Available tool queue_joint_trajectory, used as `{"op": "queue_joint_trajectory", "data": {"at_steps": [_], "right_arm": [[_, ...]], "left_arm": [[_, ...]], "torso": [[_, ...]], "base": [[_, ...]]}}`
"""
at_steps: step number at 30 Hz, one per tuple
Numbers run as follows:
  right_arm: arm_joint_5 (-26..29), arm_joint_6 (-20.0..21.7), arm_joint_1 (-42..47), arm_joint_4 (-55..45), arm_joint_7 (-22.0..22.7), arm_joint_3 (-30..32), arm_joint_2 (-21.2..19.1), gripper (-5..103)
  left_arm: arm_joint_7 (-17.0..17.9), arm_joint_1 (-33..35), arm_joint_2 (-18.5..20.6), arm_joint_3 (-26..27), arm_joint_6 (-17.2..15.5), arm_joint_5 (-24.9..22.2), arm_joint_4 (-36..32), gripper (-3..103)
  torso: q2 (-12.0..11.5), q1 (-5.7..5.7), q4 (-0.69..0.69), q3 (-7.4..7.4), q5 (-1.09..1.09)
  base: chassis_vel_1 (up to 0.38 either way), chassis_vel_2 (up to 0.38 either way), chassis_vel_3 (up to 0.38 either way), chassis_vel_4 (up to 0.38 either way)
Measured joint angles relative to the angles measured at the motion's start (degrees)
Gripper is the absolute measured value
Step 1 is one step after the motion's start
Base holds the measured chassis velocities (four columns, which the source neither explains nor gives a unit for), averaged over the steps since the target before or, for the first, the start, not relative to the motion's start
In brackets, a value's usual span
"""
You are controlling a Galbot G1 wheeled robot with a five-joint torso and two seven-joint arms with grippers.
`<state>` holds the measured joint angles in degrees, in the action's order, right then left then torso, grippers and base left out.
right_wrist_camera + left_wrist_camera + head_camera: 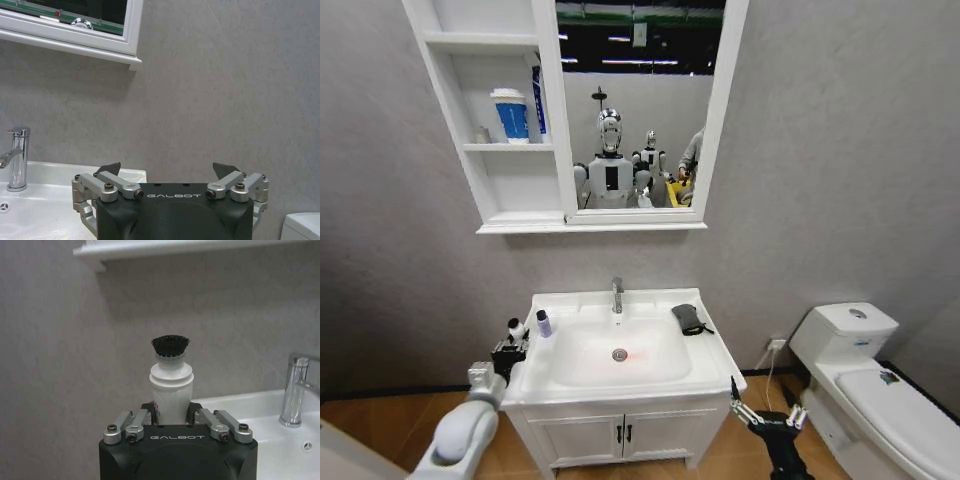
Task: Move facial cleanser and shampoo from washbasin to cabinet, then wipe washbasin with towel.
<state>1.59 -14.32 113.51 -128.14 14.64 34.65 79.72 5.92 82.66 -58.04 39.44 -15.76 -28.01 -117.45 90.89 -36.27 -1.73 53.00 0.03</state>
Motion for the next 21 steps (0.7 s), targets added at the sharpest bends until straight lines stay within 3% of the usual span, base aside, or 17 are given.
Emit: {"op": "queue_joint_trajectory", "data": {"at_steps": [1, 2, 4, 7, 9, 10, 12, 13, 15, 16, 18, 19, 21], "right_arm": [[0.3, 0.5, -0.7, 0.2, 0.4, -0.4, -0.3, 100], [0.3, 0.5, -0.7, 0.2, 0.4, -0.4, -0.3, 100], [0.1, 0.8, -2.3, 1.1, 0.9, -1.2, -0.5, 100], [0.0, 0.8, -2.8, 1.4, 1.1, -1.4, -0.5, 100], [-0.2, 0.5, -4.2, 1.8, 1.3, -1.9, -0.5, 100], [-0.2, 0.5, -4.2, 1.8, 1.3, -1.9, -0.5, 100], [-0.1, 0.1, -4.9, 2.1, 1.1, -2.0, -0.6, 100], [-0.1, 0.1, -4.9, 2.1, 1.1, -2.0, -0.6, 100], [0.1, -0.1, -5.3, 2.5, 0.9, -2.0, -0.7, 100], [0.1, -0.1, -5.3, 2.5, 0.9, -2.0, -0.7, 100], [0.3, -0.2, -5.6, 2.8, 0.8, -2.0, -0.9, 100], [0.4, -0.3, -5.8, 3.1, 0.7, -2.0, -1.0, 100], [0.4, -0.3, -5.9, 3.2, 0.6, -2.0, -1.1, 100]], "left_arm": [[0.6, 0.6, 3.1, 1.5, -1.5, -2.7, -2.7, 32], [0.6, 0.6, 3.1, 1.5, -1.5, -2.7, -2.7, 32], [4.8, -1.1, 12.0, 4.1, -6.9, -12.7, -9.6, 32], [6.9, -3.0, 15.1, 4.4, -9.4, -16.7, -11.3, 31], [14.0, -12.0, 24.6, 4.1, -15.5, -30.6, -14.1, 31], [14.0, -12.0, 24.6, 4.1, -15.5, -30.6, -14.1, 31], [17.3, -20.1, 30.5, 2.8, -18.3, -39.1, -13.9, 31], [17.3, -20.1, 30.5, 2.8, -18.3, -39.1, -13.9, 31], [19.0, -29.8, 36.4, -0.2, -20.4, -46.8, -11.2, 31], [19.0, -29.8, 36.4, -0.2, -20.4, -46.8, -11.2, 31], [19.3, -37.6, 39.3, -3.6, -21.8, -50.2, -7.3, 31], [19.1, -44.8, 40.5, -9.0, -22.9, -51.3, -3.4, 31], [19.1, -47.7, 40.6, -11.1, -23.2, -51.7, -1.9, 31]], "torso": [[0.0, 0.00, 0.01, 0.00, 0.02], [0.0, 0.00, 0.01, 0.00, 0.02], [0.0, 0.00, 0.00, 0.00, 0.01], [0.0, 0.00, 0.00, 0.00, 0.00], [0.0, 0.00, -0.01, 0.01, 0.03], [0.0, 0.00, -0.01, 0.01, 0.03], [0.0, -0.01, -0.02, 0.01, 0.02], [0.0, -0.01, -0.02, 0.01, 0.02], [0.0, 0.00, -0.02, 0.01, -0.01], [0.0, 0.00, -0.02, 0.01, -0.01], [0.0, 0.00, -0.01, 0.00, -0.03], [0.0, 0.00, 0.00, 0.00, -0.02], [0.0, 0.00, 0.00, 0.01, 0.04]], "base": [[0.000, 0.000, 0.000, 0.000], [0.000, 0.000, 0.000, 0.000], [0.000, 0.000, 0.000, 0.000], [0.000, 0.000, 0.000, 0.000], [0.000, 0.000, 0.000, 0.000], [0.000, 0.000, 0.000, 0.000], [0.000, 0.000, 0.000, 0.000], [0.000, 0.000, 0.000, 0.000], [0.000, 0.000, 0.000, 0.000], [0.000, 0.000, 0.000, 0.000], [0.000, 0.000, 0.000, 0.000], [0.000, 0.000, 0.000, 0.000], [0.000, 0.000, 0.000, 0.000]]}}
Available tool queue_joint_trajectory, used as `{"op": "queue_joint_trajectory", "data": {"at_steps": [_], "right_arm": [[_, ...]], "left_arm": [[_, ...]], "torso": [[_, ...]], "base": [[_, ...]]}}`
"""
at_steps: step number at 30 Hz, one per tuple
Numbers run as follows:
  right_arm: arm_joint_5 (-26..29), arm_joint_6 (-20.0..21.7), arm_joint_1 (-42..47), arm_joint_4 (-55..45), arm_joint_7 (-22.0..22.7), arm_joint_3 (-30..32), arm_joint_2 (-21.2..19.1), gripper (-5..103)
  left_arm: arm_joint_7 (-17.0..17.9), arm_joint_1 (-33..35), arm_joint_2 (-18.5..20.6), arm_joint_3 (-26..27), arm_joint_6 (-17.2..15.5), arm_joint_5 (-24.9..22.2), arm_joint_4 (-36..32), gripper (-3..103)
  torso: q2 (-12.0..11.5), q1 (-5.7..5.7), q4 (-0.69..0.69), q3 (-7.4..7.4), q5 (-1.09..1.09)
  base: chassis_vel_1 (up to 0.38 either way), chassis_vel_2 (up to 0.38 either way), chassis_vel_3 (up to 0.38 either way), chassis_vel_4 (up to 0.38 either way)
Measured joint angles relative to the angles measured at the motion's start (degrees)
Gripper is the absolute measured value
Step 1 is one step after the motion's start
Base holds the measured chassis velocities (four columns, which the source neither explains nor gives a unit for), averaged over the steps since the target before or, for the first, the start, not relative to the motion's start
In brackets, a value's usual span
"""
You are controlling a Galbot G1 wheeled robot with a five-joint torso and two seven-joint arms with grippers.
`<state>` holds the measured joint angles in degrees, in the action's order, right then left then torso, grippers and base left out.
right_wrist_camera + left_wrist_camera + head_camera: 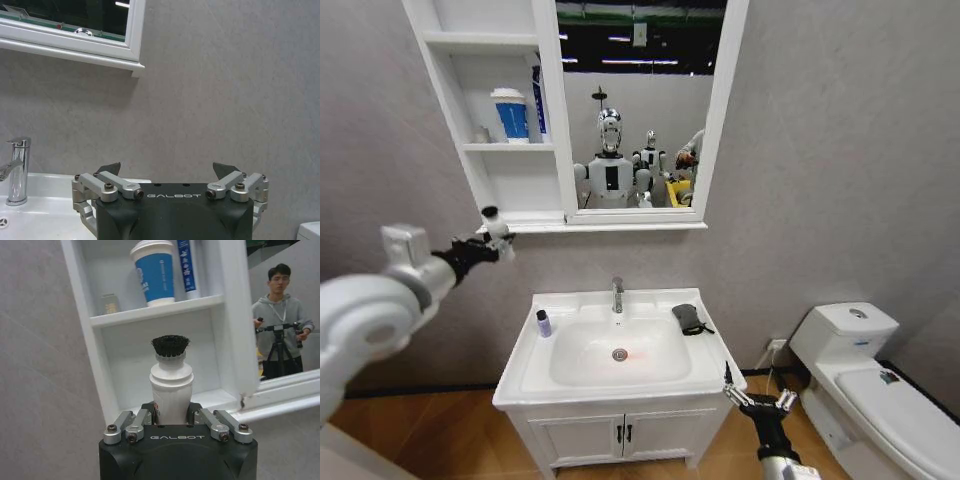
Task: Move facial cleanser and shampoo from washbasin to cabinet, then wipe washbasin with towel.
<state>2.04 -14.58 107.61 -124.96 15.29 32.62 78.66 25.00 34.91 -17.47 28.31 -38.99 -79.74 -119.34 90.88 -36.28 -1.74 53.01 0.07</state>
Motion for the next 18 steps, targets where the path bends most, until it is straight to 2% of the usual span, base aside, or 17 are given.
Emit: {"op": "queue_joint_trajectory", "data": {"at_steps": [1, 2, 4, 5, 6, 8, 9, 10, 11, 13, 14, 16, 18], "right_arm": [[0.1, 0.0, -0.1, 0.2, 0.0, 0.0, -0.1, 100], [0.1, 0.0, -0.1, 0.2, 0.0, 0.0, -0.1, 100], [0.1, 0.0, -0.3, 0.6, -0.1, 0.0, -0.2, 100], [0.2, 0.0, -0.3, 0.7, -0.1, 0.0, -0.3, 100], [0.2, 0.0, -0.3, 0.7, -0.1, 0.0, -0.3, 100], [0.3, 0.1, -0.3, 0.9, -0.1, 0.2, -0.4, 100], [0.4, 0.1, -0.4, 1.1, -0.1, 0.3, -0.5, 100], [0.4, 0.1, -0.4, 1.3, -0.1, 0.5, -0.6, 100], [0.4, 0.1, -0.4, 1.3, -0.1, 0.5, -0.6, 100], [0.5, 0.1, -0.4, 1.4, -0.1, 0.6, -0.5, 100], [0.5, 0.1, -0.4, 1.4, -0.1, 0.6, -0.5, 100], [0.6, 0.1, -0.1, 1.6, -0.1, 0.9, -0.4, 100], [0.6, 0.0, 0.0, 1.7, -0.1, 1.0, -0.4, 100]], "left_arm": [[0.0, -6.6, -0.5, -4.9, -0.9, -1.0, 2.8, 31], [0.0, -6.6, -0.5, -4.9, -0.9, -1.0, 2.8, 31], [0.6, -16.4, -3.4, -13.6, -2.1, -1.8, 6.8, 31], [0.9, -19.3, -4.6, -16.7, -2.3, -1.8, 8.1, 31], [0.9, -19.3, -4.6, -16.7, -2.3, -1.8, 8.1, 31], [2.2, -25.3, -7.8, -23.1, -2.9, -1.5, 11.3, 31], [2.8, -28.5, -10.0, -26.7, -3.3, -0.5, 13.6, 31], [3.0, -30.8, -11.7, -29.2, -3.4, 0.7, 15.7, 31], [3.0, -30.8, -11.7, -29.2, -3.4, 0.7, 15.7, 31], [3.8, -33.8, -15.1, -32.1, -3.5, 2.4, 19.8, 31], [3.8, -33.8, -15.1, -32.1, -3.5, 2.4, 19.8, 31], [4.3, -36.7, -17.7, -34.0, -3.5, 3.6, 23.7, 31], [4.4, -37.9, -18.6, -34.7, -3.5, 4.0, 25.0, 31]], "torso": [[0.0, 0.00, 0.00, 0.00, 0.01], [0.0, 0.00, 0.00, 0.00, 0.01], [0.0, 0.01, 0.01, -0.01, -0.06], [0.0, 0.00, 0.01, -0.01, 0.00], [0.0, 0.00, 0.01, -0.01, 0.00], [0.0, -0.01, -0.01, 0.00, 0.00], [0.0, 0.00, -0.02, 0.00, -0.07], [0.0, -0.01, -0.03, 0.01, -0.04], [0.0, -0.01, -0.03, 0.01, -0.04], [0.0, -0.01, -0.02, 0.00, -0.04], [0.0, -0.01, -0.02, 0.00, -0.04], [0.0, -0.01, -0.01, 0.01, -0.02], [0.0, -0.01, -0.01, 0.00, -0.03]], "base": [[0.000, 0.000, 0.000, 0.000], [0.000, 0.000, 0.000, 0.000], [0.000, 0.000, 0.000, 0.000], [0.000, 0.000, 0.000, 0.000], [0.000, 0.000, 0.000, 0.000], [0.000, 0.000, 0.000, 0.000], [0.000, 0.000, 0.000, 0.000], [0.000, 0.000, 0.000, 0.000], [0.000, 0.000, 0.000, 0.000], [0.000, 0.000, 0.000, 0.000], [0.000, 0.000, 0.000, 0.000], [0.000, 0.000, 0.000, 0.000], [0.000, 0.000, 0.000, 0.000]]}}
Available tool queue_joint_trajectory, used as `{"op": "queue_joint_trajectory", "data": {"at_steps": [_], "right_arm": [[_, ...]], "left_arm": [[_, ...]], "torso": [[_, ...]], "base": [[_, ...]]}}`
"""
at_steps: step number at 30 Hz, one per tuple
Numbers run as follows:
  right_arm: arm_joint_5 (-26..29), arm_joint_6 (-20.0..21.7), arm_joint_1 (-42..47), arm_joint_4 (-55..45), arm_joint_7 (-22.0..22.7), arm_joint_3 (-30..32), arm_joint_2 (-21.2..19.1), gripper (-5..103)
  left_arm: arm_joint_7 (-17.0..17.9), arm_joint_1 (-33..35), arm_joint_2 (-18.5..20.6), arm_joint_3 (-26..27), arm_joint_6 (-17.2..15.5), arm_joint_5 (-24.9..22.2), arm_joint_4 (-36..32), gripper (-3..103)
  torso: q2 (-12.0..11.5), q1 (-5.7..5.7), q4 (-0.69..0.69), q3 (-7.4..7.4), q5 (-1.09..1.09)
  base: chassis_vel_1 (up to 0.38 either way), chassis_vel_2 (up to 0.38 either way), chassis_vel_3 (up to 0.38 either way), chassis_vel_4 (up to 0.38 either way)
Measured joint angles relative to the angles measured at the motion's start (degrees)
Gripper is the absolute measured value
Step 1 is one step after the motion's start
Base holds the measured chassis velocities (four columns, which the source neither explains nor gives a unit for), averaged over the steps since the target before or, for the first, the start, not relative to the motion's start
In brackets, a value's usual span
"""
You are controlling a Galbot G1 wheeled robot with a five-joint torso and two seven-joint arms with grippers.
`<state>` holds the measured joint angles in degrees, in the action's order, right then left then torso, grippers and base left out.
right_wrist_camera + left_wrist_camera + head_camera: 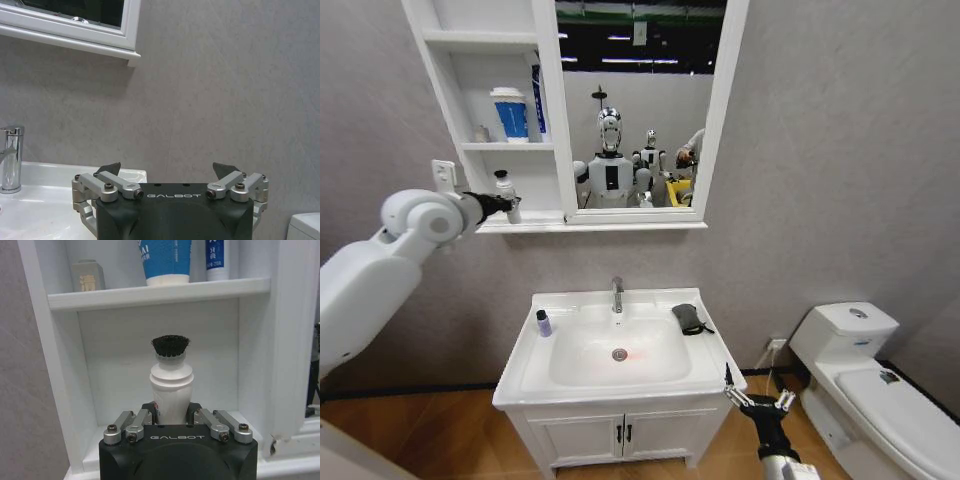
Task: Move facial cleanser and shampoo from washbasin to cabinet, then wipe washbasin with towel.
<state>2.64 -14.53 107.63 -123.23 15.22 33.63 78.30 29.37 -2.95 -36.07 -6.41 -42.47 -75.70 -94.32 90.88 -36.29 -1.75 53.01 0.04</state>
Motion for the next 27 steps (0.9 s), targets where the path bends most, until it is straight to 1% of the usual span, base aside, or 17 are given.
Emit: {"op": "queue_joint_trajectory", "data": {"at_steps": [3, 4, 6, 7, 9, 10, 11, 17, 25, 26, 27], "right_arm": [[0.2, -0.3, 0.2, 0.5, 0.0, 0.6, -0.1, 100], [0.2, -0.3, 0.2, 0.5, 0.0, 0.6, -0.1, 100], [0.6, -0.3, 0.0, 0.5, -0.1, 0.9, -0.2, 100], [0.6, -0.3, 0.0, 0.5, -0.1, 0.9, -0.2, 100], [1.1, -0.3, -0.4, 0.8, -0.2, 1.4, -0.3, 100], [1.2, -0.3, -0.5, 0.9, -0.2, 1.5, -0.3, 100], [1.2, -0.3, -0.5, 0.9, -0.2, 1.5, -0.3, 100], [1.6, -0.9, -0.7, 2.0, -0.5, 2.0, -0.2, 100], [2.0, -1.0, -0.9, 2.6, -0.5, 2.1, -0.5, 100], [2.1, -1.0, -1.1, 2.8, -0.5, 2.1, -0.6, 100], [2.1, -1.0, -1.1, 2.8, -0.5, 2.1, -0.6, 100]], "left_arm": [[0.1, -5.8, -4.2, -4.2, 0.0, 3.4, 6.8, 31], [0.1, -5.8, -4.2, -4.2, 0.0, 3.4, 6.8, 31], [0.6, -7.8, -5.8, -6.2, 0.1, 4.3, 9.5, 31], [0.6, -7.8, -5.8, -6.2, 0.1, 4.3, 9.5, 31], [0.8, -10.2, -7.4, -9.3, 0.1, 5.6, 12.8, 31], [0.8, -10.8, -7.9, -9.9, 0.1, 6.1, 14.0, 31], [0.8, -10.8, -7.9, -9.9, 0.1, 6.1, 14.0, 31], [1.1, -11.4, -9.8, -10.8, 0.2, 7.0, 19.0, 31], [1.4, -10.7, -9.9, -10.5, 0.3, 7.6, 20.2, 31], [1.6, -10.4, -9.8, -10.2, 0.3, 7.5, 20.2, 28], [1.7, -10.2, -9.8, -10.1, 0.3, 7.4, 20.2, 30]], "torso": [[0.0, 0.00, 0.00, 0.00, -0.01], [0.0, 0.00, 0.00, 0.00, -0.01], [0.0, 0.01, 0.00, 0.00, -0.01], [0.0, 0.01, 0.00, 0.00, -0.01], [0.0, 0.00, 0.00, 0.00, -0.01], [0.0, 0.00, 0.00, 0.00, -0.02], [0.0, 0.00, 0.00, 0.00, -0.02], [0.0, 0.01, 0.00, -0.01, 0.00], [0.0, 0.01, 0.00, -0.01, 0.01], [0.0, 0.01, 0.00, -0.01, 0.00], [0.0, 0.01, 0.01, -0.01, 0.00]], "base": [[0.000, 0.000, 0.000, 0.000], [0.000, 0.000, 0.000, 0.000], [0.000, 0.000, 0.000, 0.000], [0.000, 0.000, 0.000, 0.000], [0.000, 0.000, 0.000, 0.000], [0.000, 0.000, 0.000, 0.000], [0.000, 0.000, 0.000, 0.000], [0.000, 0.000, 0.000, 0.000], [0.000, 0.000, 0.000, 0.000], [0.000, 0.000, 0.000, 0.000], [0.000, 0.000, 0.000, 0.000]]}}
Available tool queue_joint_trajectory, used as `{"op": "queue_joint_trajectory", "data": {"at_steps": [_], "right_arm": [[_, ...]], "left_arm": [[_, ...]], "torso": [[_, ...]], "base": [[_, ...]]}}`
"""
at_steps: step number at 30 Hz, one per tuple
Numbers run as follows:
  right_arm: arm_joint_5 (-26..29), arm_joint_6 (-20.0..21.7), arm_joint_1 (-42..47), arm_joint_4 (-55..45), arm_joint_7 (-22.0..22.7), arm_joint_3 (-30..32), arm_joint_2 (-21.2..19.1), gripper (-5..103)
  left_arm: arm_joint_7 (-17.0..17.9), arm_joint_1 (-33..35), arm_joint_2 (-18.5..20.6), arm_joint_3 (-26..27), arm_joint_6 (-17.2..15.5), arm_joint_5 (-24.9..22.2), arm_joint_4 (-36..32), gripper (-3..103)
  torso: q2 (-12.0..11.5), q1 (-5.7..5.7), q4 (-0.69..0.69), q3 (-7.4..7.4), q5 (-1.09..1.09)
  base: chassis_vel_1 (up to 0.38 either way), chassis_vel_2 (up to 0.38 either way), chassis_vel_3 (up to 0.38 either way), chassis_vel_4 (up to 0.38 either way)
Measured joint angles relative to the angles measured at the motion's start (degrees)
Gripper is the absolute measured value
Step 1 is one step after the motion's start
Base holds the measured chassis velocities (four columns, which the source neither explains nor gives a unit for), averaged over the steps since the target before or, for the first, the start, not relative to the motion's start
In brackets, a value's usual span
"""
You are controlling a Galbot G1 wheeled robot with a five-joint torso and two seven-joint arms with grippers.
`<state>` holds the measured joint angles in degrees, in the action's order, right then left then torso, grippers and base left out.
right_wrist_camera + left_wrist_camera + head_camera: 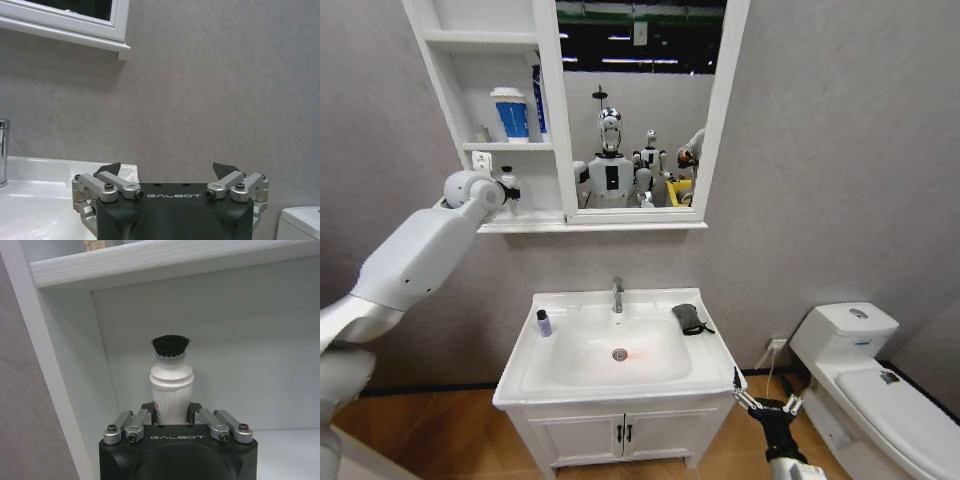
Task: Move facial cleanser and shampoo from washbasin to cabinet, then wipe washbasin with towel.
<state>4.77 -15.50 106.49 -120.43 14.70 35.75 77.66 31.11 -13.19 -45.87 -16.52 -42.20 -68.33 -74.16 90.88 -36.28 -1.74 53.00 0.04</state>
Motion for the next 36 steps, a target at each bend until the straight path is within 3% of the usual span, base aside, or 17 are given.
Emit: {"op": "queue_joint_trajectory", "data": {"at_steps": [1, 7, 10, 11, 12, 15, 17, 18, 22, 24, 26, 27, 28, 29, 32, 33, 36], "right_arm": [[0.0, 0.0, 0.0, 0.0, 0.0, 0.0, 0.0, 100], [0.4, -0.1, 0.0, 0.3, 0.0, 0.1, -0.2, 100], [0.6, -0.1, 0.0, 0.4, 0.0, 0.1, -0.2, 100], [0.8, -0.1, 0.0, 0.4, 0.0, 0.1, -0.4, 100], [0.8, -0.1, 0.0, 0.4, 0.0, 0.1, -0.4, 100], [0.9, -0.1, -0.1, 0.3, 0.0, 0.0, -0.6, 100], [1.0, 0.2, -0.4, 0.2, 0.1, -0.1, -0.8, 100], [1.0, 0.2, -0.4, 0.2, 0.1, -0.1, -0.8, 100], [1.0, 0.7, -0.6, 0.1, 0.3, -0.6, -0.9, 100], [0.9, 0.8, -0.6, 0.1, 0.3, -1.1, -0.9, 100], [0.9, 0.8, -0.6, 0.2, 0.4, -1.2, -1.0, 100], [0.5, 0.9, -0.5, 0.2, 0.4, -1.4, -0.8, 100], [0.3, 0.9, -0.3, 0.2, 0.5, -1.3, -0.6, 100], [0.3, 0.9, -0.3, 0.2, 0.5, -1.3, -0.6, 100], [-0.7, 0.7, 1.0, -1.1, 1.1, -1.0, 1.0, 100], [-0.7, 0.7, 1.0, -1.1, 1.1, -1.0, 1.0, 100], [-1.0, 0.6, 1.3, -1.8, 1.5, -0.9, 1.3, 100]], "left_arm": [[0.0, 0.0, 0.0, 0.0, 0.0, 0.0, 0.0, 30], [0.4, 1.1, -0.3, 0.7, 0.1, -0.5, 0.1, 57], [0.4, 1.3, -0.2, 0.9, 0.1, -0.5, -0.3, 63], [0.7, 1.9, 0.2, 1.3, 0.1, -0.8, -1.2, 74], [0.7, 1.9, 0.2, 1.3, 0.1, -0.8, -1.2, 74], [1.0, 3.1, 2.1, 2.0, 0.1, -1.2, -3.9, 79], [0.9, 6.2, 5.7, 4.5, 0.1, -0.7, -9.1, 95], [0.9, 6.2, 5.7, 4.5, 0.1, -0.7, -9.1, 95], [-2.2, 15.0, 11.7, 11.3, 0.7, 4.1, -17.5, 99], [-4.6, 25.9, 16.8, 18.2, 3.1, 5.1, -25.7, 100], [-5.6, 28.9, 18.1, 19.7, 4.5, 5.4, -27.7, 100], [-7.2, 34.3, 19.7, 21.8, 8.0, 6.0, -30.7, 100], [-7.8, 36.8, 19.7, 22.3, 10.1, 6.0, -31.7, 100], [-7.8, 36.8, 19.7, 22.3, 10.1, 6.0, -31.7, 100], [-9.2, 45.0, 16.2, 22.7, 19.4, 9.7, -33.0, 100], [-9.2, 45.0, 16.2, 22.7, 19.4, 9.7, -33.0, 100], [-9.7, 55.3, 13.0, 23.4, 25.4, 18.6, -32.7, 100]], "torso": [[0.0, 0.00, 0.00, 0.00, 0.00], [0.0, 0.00, 0.00, 0.00, 0.00], [0.0, 0.00, 0.00, 0.00, 0.00], [0.0, 0.00, -0.02, 0.00, 0.00], [0.0, 0.00, -0.02, 0.00, 0.00], [0.0, 0.00, -0.01, 0.00, 0.00], [0.0, 0.00, -0.02, 0.00, 0.00], [0.0, 0.00, -0.02, 0.00, 0.00], [0.0, 0.01, 0.00, -0.01, -0.01], [0.0, 0.01, 0.02, -0.01, 0.04], [0.0, 0.02, 0.03, -0.01, 0.02], [0.0, 0.02, 0.04, -0.01, -0.04], [0.0, 0.02, 0.05, -0.02, -0.03], [0.0, 0.02, 0.05, -0.02, -0.03], [0.0, 0.02, -0.06, -0.01, 0.01], [0.0, 0.02, -0.06, -0.01, 0.01], [0.0, 0.00, -0.01, 0.00, 0.00]], "base": [[0.000, 0.000, 0.000, 0.000], [0.000, 0.000, 0.000, 0.000], [0.000, 0.000, 0.000, 0.000], [0.000, 0.000, 0.000, 0.000], [0.000, 0.000, 0.000, 0.000], [0.000, 0.000, 0.000, 0.000], [0.000, 0.000, 0.000, 0.000], [0.000, 0.000, 0.000, 0.000], [0.000, 0.000, 0.000, 0.000], [0.000, 0.000, 0.000, 0.000], [0.000, 0.000, 0.000, 0.000], [0.000, 0.000, 0.000, 0.000], [0.000, 0.000, 0.000, 0.000], [0.000, 0.000, 0.000, 0.000], [0.000, 0.000, 0.000, 0.000], [0.000, 0.000, 0.000, 0.000], [0.000, 0.000, 0.000, 0.000]]}}
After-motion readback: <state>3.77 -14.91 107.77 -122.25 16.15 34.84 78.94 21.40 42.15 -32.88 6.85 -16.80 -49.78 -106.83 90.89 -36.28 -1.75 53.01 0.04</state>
